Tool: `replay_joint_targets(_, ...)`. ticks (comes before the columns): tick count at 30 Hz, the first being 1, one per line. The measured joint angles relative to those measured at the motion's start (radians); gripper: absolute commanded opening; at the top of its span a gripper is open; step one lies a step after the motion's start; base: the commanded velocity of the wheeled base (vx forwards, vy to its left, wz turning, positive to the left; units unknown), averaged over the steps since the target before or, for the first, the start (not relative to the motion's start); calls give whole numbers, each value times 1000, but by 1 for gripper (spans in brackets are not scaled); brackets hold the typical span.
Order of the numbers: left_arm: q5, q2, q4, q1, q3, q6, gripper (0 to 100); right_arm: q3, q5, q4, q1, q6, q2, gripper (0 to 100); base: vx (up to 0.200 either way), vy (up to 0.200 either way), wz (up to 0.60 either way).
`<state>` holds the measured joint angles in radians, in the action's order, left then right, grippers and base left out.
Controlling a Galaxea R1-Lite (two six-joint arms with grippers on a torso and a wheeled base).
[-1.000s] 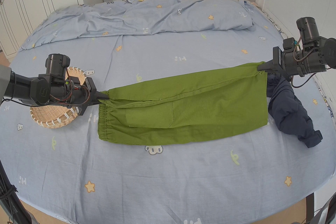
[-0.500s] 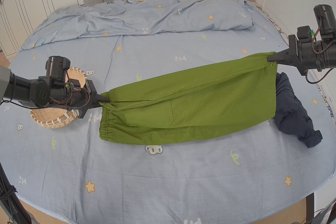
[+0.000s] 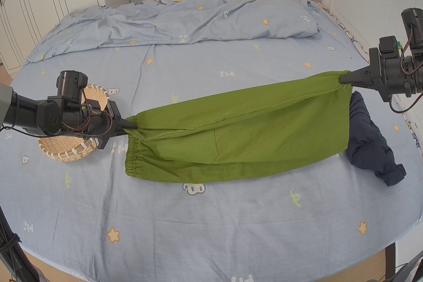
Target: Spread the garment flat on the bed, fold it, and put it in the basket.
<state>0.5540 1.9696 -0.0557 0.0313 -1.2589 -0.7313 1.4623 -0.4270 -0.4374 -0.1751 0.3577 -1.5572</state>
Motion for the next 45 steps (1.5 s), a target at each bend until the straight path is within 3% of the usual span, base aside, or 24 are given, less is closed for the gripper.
replay_joint_targets(30,-2,6,-30,-2,-1,4,0,87,-2,154,79,4,-246,0,0,0,0)
replay_joint_targets(45,-2,17,-127,0,1,2,0,195,-6,198,113,4,-395,0,0,0,0)
